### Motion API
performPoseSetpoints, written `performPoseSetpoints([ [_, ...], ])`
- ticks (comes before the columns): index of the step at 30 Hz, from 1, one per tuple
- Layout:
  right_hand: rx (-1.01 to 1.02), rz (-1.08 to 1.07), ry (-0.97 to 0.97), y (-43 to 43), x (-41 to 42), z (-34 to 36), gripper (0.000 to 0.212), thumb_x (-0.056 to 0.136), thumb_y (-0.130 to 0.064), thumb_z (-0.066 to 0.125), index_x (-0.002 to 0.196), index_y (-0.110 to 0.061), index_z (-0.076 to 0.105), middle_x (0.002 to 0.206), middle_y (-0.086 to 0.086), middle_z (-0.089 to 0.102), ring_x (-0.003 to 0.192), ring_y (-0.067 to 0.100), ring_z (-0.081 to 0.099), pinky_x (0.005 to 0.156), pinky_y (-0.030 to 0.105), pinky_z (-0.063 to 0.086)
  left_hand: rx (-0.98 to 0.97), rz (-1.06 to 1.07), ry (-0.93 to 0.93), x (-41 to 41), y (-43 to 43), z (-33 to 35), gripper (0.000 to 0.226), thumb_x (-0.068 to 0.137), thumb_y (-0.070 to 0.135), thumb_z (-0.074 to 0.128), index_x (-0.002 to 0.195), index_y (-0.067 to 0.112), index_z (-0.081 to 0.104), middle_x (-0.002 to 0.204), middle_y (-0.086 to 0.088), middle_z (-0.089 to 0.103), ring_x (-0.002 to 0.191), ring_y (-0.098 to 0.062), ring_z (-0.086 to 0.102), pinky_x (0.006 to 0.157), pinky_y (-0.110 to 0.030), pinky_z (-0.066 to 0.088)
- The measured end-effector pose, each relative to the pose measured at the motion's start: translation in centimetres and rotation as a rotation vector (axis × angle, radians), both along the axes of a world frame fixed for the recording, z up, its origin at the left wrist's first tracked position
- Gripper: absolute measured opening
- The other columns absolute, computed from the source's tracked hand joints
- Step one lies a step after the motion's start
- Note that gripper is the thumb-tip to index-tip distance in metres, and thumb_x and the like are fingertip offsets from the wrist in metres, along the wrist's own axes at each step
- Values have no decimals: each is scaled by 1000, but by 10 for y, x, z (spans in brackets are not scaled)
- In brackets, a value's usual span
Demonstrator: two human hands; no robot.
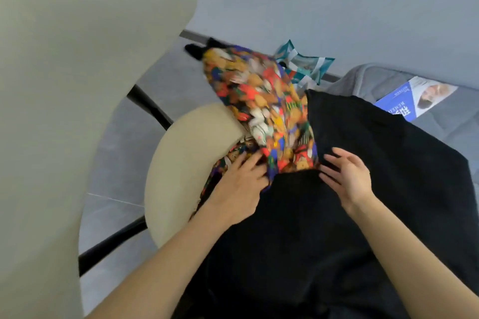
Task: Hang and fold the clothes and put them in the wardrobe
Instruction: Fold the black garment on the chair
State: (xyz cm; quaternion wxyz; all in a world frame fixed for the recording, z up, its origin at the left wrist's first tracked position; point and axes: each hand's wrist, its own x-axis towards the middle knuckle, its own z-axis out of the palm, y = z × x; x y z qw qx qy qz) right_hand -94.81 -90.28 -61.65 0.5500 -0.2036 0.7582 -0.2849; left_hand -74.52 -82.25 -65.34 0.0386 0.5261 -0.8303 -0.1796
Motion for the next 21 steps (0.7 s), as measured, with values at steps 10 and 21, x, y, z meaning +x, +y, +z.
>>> performPoseSetpoints([
  [10, 57, 373, 61, -4, -19, 22, 38, 99, -27, 47, 138, -28, 46, 126, -4, 53, 105, 19, 57, 84, 34, 46, 954, 1021, 923, -33, -24, 13, 71, 75, 65, 65, 126, 23, 40, 122, 8, 54, 108, -10, 55, 89, -26, 42],
  [21, -182, 115, 170, 10, -108, 46, 25, 100, -29, 44, 118, -28, 60, 115, -6, 65, 98, 13, 64, 77, 27, 49, -198, -268, 96, -83, -29, 28, 49, 69, -7, 66, 114, 10, 63, 143, -6, 43, 138, -32, 29, 106, -49, 37],
])
